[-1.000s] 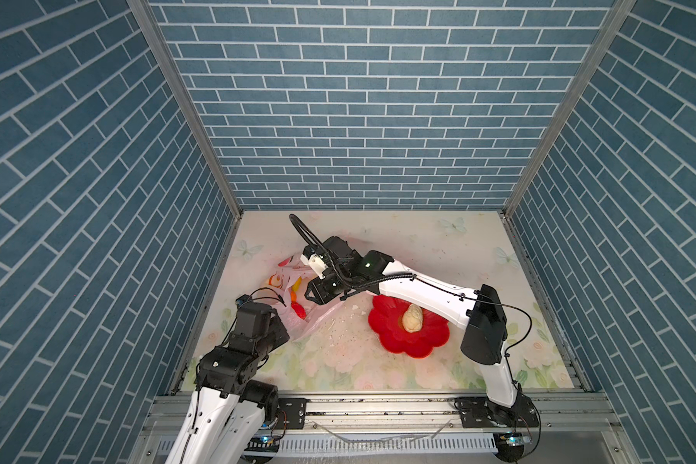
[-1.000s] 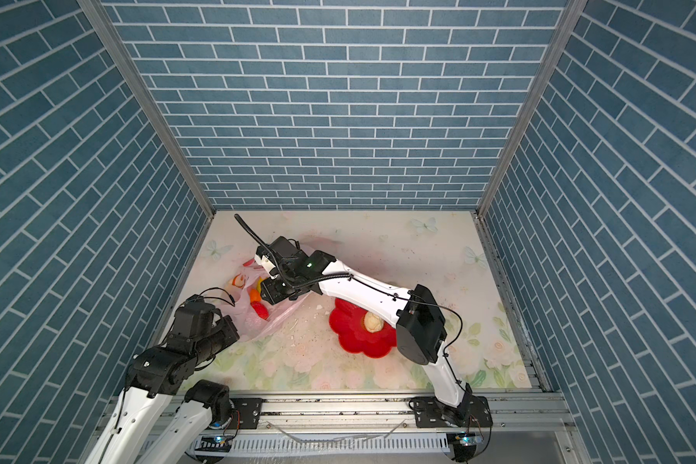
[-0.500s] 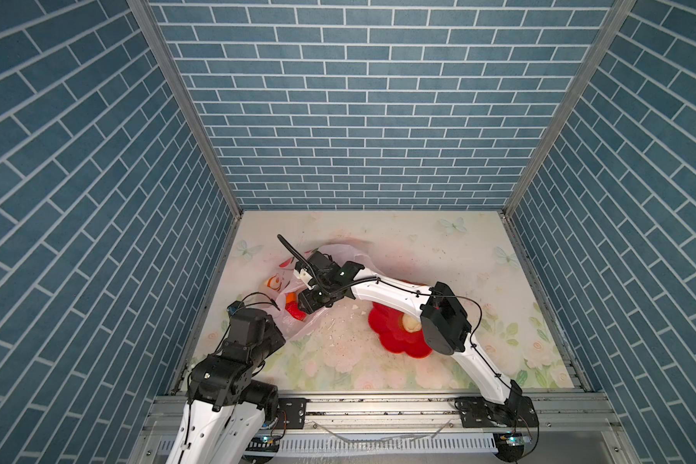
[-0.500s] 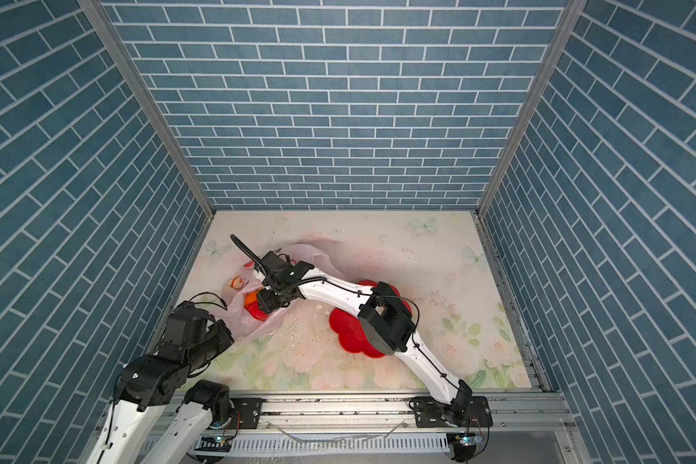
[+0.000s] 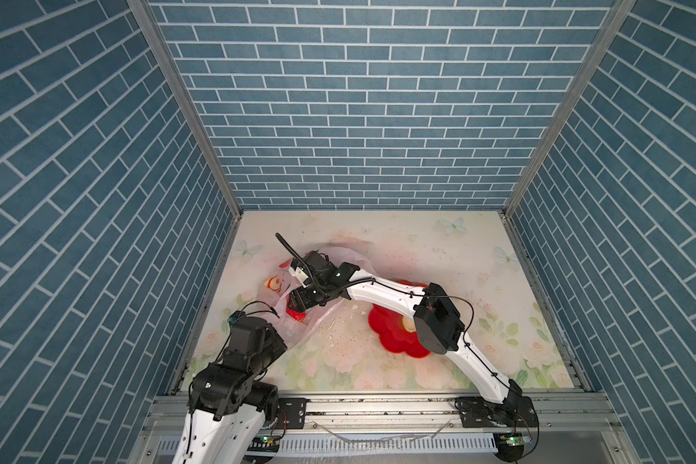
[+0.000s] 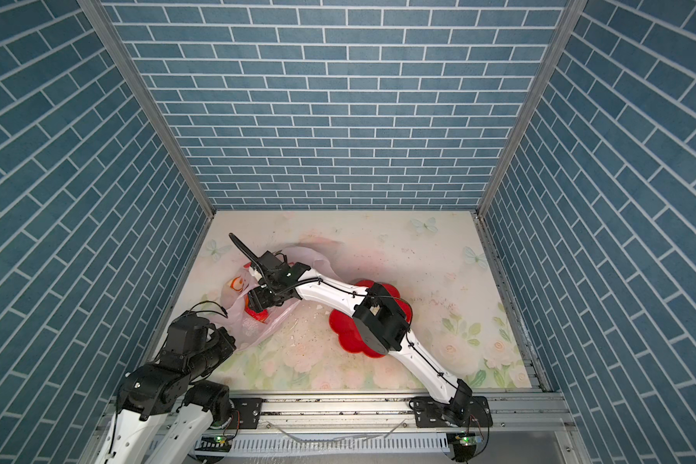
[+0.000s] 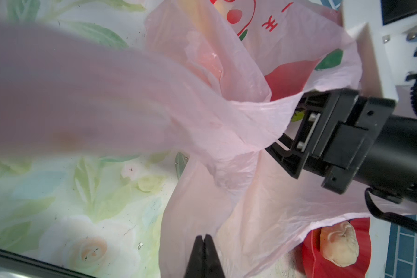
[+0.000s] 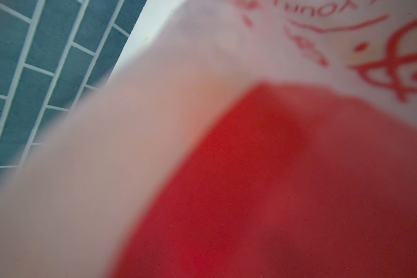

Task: Take the fake fruits out of the plastic bag
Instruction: 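Grasp the red fake apple inside the bag with the right gripper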

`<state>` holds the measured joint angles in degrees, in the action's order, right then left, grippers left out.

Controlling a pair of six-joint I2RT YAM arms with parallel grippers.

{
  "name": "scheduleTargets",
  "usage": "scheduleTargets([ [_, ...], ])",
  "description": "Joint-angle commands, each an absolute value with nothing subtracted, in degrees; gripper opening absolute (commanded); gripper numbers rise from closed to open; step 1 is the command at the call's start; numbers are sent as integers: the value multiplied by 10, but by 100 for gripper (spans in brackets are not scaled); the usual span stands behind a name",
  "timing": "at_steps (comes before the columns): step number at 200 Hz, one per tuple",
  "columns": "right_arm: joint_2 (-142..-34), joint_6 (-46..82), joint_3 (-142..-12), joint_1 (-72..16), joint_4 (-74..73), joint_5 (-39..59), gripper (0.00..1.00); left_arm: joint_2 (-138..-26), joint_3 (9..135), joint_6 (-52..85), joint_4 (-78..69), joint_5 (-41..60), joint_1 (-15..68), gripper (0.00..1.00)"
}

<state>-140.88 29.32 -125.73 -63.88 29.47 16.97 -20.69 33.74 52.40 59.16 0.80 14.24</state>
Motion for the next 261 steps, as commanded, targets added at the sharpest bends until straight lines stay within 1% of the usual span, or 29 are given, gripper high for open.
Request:
scheduleTargets([
  [1, -1435, 316, -1297, -644, 288, 184, 68, -201, 323, 534, 580, 17, 145, 0],
  [39, -1463, 323, -1332, -644, 298, 184, 69, -196, 319, 533, 580, 18, 145, 0],
  [85, -1479, 325, -1342, -643, 308, 184, 69, -192, 316, 533, 580, 18, 145, 0],
  [167, -1472, 311, -1331, -647, 340, 211, 71, -195, 312, 534, 566, 15, 145, 0],
  [199, -1472, 308, -1328, -648, 347, 218, 70, -193, 311, 535, 558, 13, 145, 0],
  [218, -1475, 309, -1329, -648, 349, 222, 65, -193, 311, 534, 557, 10, 145, 0],
  [250, -1468, 304, -1323, -649, 350, 220, 46, -190, 311, 535, 555, 4, 145, 0],
  [261, -1461, 300, -1317, -648, 349, 217, 41, -189, 312, 537, 553, 2, 145, 0],
])
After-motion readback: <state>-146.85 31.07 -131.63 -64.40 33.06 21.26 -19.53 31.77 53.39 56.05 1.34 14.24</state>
